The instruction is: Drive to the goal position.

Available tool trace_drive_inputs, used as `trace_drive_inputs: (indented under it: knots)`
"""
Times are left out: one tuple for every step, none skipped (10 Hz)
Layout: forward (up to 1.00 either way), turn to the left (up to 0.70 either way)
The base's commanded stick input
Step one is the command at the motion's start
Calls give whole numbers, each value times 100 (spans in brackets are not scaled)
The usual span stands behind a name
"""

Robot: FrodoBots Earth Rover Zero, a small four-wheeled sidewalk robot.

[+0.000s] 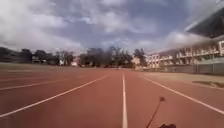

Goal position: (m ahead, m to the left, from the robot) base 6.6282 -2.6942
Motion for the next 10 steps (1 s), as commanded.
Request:
trace_drive_inputs:
  knots:
    - [70,0]
    - [70,0]
    - [70,-35]
    - [70,-35]
    - [70,-35]
    - [70,-35]
    - [70,-35]
    - [70,-35]
    - [70,-35]
    - [70,-35]
